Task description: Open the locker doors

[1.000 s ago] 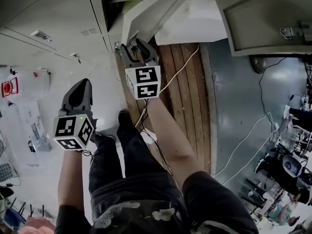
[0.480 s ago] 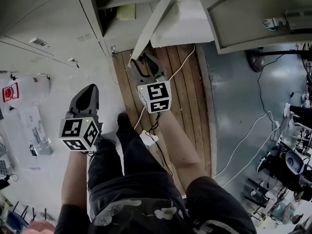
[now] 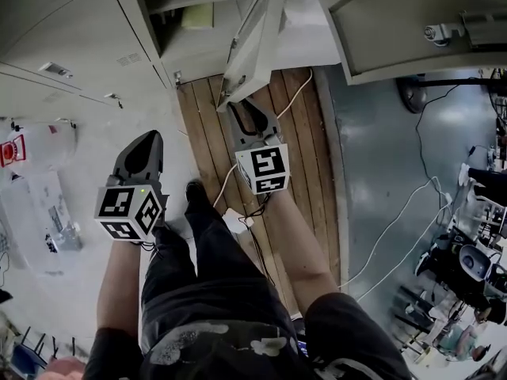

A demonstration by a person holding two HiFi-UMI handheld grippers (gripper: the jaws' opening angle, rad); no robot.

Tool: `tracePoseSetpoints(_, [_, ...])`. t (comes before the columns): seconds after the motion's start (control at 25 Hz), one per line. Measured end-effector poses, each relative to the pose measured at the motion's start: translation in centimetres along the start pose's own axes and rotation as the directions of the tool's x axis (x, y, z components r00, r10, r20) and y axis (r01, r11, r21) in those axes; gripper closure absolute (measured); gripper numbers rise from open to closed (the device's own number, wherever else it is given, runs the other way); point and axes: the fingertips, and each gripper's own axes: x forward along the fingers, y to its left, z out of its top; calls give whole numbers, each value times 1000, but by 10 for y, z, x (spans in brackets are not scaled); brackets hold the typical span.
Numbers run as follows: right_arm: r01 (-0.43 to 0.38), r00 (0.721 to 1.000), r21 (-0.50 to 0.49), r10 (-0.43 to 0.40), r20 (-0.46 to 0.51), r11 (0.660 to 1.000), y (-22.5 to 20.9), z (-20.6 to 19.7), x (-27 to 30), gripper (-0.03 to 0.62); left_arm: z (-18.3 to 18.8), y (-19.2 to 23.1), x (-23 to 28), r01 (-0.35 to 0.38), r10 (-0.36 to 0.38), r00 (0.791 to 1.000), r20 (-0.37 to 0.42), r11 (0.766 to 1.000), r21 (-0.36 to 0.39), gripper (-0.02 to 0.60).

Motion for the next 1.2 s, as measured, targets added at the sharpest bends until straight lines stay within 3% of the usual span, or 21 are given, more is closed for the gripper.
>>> tracePoseSetpoints(0.56, [149, 989, 42, -148, -11, 988, -42, -18, -31, 507, -17, 3, -2, 12, -12, 1000, -17, 1000, -11, 572])
tracePoseSetpoints(0.84, [257, 966, 13, -256, -44, 966, -63, -26, -44, 508, -27, 5, -15, 20, -20, 1000, -9, 1000, -14, 572])
tracePoseSetpoints(1.2, [279, 960, 71, -280, 1, 958, -35, 0, -88, 511, -14, 10, -73, -14, 13, 999, 35, 1000, 9, 574])
